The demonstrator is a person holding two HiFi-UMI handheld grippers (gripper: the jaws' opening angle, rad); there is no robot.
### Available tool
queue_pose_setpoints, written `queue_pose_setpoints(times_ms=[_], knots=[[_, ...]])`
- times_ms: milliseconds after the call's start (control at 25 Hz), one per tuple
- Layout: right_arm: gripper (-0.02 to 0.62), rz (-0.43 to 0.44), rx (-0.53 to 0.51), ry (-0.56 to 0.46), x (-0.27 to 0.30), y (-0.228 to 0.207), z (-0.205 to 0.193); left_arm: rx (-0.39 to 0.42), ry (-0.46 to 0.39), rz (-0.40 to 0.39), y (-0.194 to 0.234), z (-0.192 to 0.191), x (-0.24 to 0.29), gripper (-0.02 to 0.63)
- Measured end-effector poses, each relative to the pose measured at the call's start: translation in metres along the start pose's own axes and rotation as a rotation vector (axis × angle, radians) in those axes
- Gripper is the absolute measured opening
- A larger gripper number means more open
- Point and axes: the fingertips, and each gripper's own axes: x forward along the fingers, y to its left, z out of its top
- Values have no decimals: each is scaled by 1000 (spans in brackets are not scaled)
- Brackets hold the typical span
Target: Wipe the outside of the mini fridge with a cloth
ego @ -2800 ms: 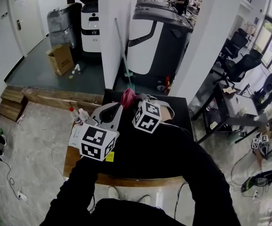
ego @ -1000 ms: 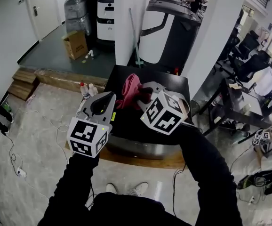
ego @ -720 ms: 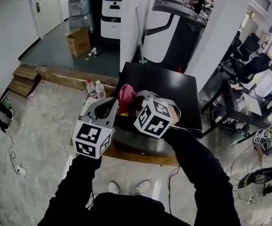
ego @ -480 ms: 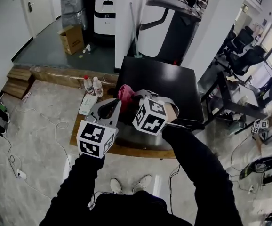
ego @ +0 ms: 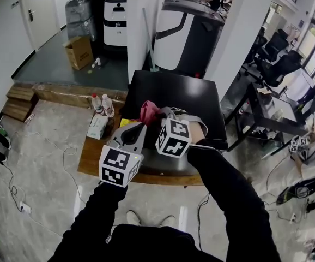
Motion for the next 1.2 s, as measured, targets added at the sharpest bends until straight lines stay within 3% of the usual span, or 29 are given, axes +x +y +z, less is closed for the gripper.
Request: queue_pose_setpoints(times_ms=[520, 1200], knots=[[63, -20, -2, 60, -61, -9, -128, 19, -7, -28, -110, 16, 60, 6], [64, -76, 86, 225, -142, -22, -284, 41, -25, -120, -212, 33, 105, 6]])
